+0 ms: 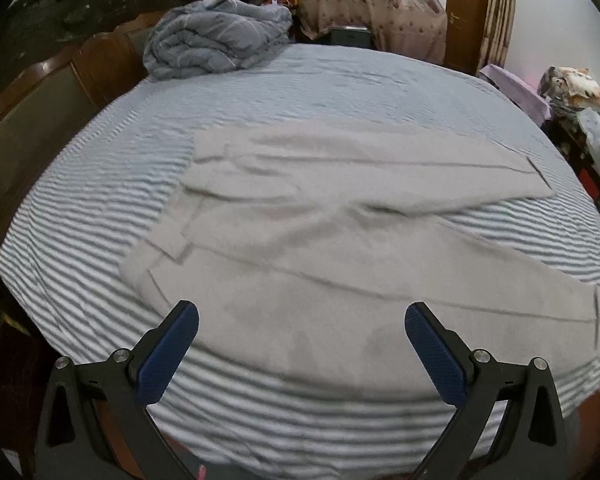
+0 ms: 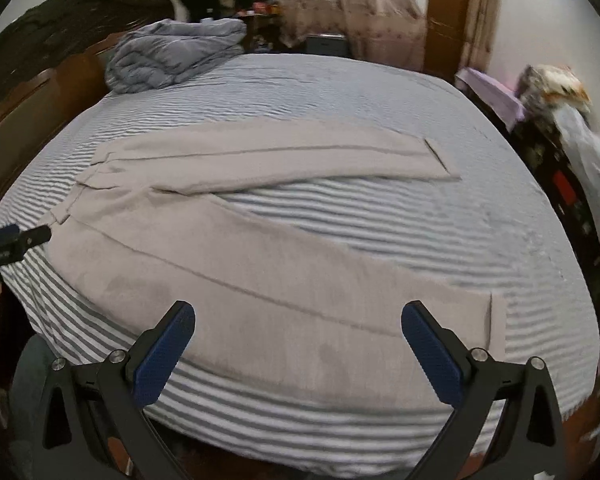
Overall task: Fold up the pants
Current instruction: 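Move both grippers down toward the waistband end of the pants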
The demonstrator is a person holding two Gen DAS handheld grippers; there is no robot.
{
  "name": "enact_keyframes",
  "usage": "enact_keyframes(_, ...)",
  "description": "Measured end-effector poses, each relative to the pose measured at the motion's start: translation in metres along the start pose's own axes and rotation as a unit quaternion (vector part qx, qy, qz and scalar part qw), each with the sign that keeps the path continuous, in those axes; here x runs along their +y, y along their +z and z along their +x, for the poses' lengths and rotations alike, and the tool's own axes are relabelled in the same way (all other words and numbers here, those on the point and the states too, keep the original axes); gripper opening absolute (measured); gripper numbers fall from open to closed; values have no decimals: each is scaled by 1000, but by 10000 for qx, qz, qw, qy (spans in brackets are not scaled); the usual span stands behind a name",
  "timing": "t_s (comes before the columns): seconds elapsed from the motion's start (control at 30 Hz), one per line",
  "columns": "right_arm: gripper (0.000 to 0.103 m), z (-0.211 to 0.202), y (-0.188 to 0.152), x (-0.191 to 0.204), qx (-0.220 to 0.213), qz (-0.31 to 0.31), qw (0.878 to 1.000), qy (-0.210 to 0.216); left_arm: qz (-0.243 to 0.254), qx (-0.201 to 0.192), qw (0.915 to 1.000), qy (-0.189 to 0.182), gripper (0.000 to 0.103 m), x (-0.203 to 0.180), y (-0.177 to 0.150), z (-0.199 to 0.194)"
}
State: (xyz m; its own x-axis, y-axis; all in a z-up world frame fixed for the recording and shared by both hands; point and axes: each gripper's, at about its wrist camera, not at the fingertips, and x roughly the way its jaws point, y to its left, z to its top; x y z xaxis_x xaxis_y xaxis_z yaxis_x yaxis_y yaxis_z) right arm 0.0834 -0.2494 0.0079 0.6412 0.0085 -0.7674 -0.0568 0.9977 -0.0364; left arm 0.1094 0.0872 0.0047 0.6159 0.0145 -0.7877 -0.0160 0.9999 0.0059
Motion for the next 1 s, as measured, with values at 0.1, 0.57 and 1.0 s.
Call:
enact_keyframes(0.1,101,9,30,1,12,-151,9995,277,-81,-92,9999,91,102,24,22,13)
enact_keyframes(0.57,91,121,182,26,330,-1020,9917,705,-482,-160,9985,218,102,139,131,112)
enact_keyframes(1.0,50,323,288,114,1259,-2056,9582,1539,-573,298,9978,-120,102,187,178,235)
